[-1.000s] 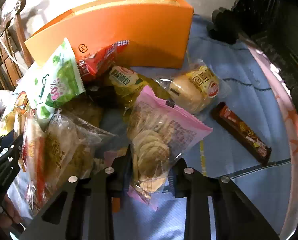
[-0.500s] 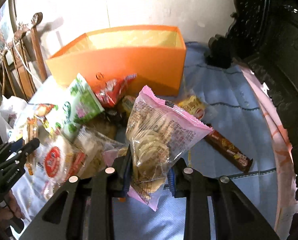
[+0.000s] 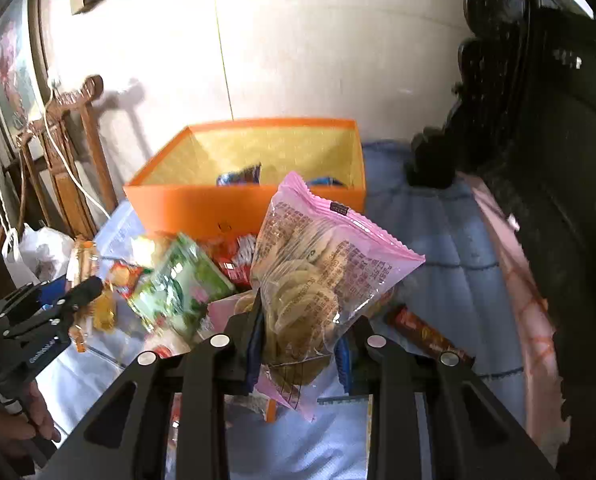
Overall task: Organize snacks
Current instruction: 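Lift both packs over the orange box and open both grippers to drop them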
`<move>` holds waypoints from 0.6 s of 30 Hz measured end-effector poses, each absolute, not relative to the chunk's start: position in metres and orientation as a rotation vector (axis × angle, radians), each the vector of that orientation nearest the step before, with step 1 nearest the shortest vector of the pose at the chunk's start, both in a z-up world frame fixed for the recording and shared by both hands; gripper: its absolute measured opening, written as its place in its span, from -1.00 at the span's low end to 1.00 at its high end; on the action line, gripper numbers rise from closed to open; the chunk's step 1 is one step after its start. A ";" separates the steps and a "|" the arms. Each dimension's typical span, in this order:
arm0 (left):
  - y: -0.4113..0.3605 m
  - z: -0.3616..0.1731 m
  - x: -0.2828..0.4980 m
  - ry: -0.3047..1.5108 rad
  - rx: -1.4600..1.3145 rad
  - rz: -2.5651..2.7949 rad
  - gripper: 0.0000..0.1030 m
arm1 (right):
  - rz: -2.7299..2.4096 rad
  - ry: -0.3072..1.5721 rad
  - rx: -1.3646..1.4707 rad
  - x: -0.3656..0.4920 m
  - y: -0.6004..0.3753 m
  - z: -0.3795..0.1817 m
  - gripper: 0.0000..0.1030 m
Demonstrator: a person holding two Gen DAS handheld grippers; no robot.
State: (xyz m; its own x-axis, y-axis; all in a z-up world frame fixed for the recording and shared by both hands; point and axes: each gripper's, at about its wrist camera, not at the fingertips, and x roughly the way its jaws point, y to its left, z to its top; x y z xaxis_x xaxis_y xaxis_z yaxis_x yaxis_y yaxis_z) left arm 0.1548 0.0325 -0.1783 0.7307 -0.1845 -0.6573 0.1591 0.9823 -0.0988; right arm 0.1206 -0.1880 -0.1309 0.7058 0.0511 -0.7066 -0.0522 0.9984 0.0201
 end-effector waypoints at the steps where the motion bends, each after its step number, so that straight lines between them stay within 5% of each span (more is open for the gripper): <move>1: 0.031 -0.172 0.157 0.726 -0.032 -0.188 -0.33 | 0.059 0.780 -0.003 0.122 -0.188 -0.126 -0.43; 18: 0.019 -0.084 0.205 0.628 0.036 -0.172 -0.33 | 0.078 0.631 -0.054 0.156 -0.178 -0.026 -0.43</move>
